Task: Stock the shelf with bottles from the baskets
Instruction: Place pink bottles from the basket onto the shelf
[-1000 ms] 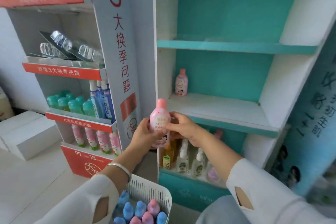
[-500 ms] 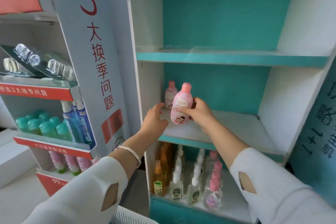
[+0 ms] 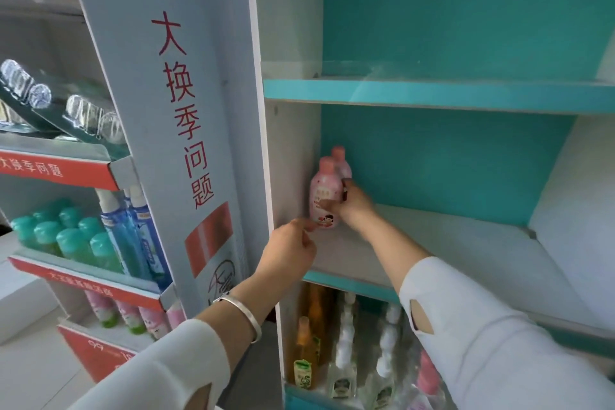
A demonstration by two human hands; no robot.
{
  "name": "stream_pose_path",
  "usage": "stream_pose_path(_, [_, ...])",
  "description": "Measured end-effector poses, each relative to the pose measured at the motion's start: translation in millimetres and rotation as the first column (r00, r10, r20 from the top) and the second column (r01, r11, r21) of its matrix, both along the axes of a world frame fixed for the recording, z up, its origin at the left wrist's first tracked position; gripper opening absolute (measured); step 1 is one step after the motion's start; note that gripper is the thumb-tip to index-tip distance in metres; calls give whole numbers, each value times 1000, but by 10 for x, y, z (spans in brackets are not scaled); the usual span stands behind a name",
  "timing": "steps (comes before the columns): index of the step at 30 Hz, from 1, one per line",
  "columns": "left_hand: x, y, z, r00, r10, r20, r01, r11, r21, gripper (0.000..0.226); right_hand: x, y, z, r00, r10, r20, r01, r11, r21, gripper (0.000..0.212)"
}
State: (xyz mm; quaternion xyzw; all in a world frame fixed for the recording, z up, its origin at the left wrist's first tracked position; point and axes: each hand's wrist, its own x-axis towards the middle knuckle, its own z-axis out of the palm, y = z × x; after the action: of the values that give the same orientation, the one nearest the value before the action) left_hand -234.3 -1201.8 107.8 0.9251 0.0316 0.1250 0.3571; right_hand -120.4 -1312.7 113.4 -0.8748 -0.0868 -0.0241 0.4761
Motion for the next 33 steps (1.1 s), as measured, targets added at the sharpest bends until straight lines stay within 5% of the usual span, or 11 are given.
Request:
stream_pose_path(11, [-492,-18,168,1000,-3,13,4,999,-34,32,-847,-255,172,993,-31,114,38,997,-66,34])
stream_pose_path(20, [-1271,163,50,1000,-4,0,4,1000,31,21,-1837,-149,133,971,239,-12,-237,952,-194,16])
stream_pose_path(28, [-1766,714,-584,979,41,-202,4,976,217,16,-2239,107,-502,895,398,-200,-446,802,-398,18])
stream_pose_path(33, [-1869,906,-1007,922,23,-388,112,940,321,19,-2265,334,-1124,799,446,-403,-601,580,-550,21])
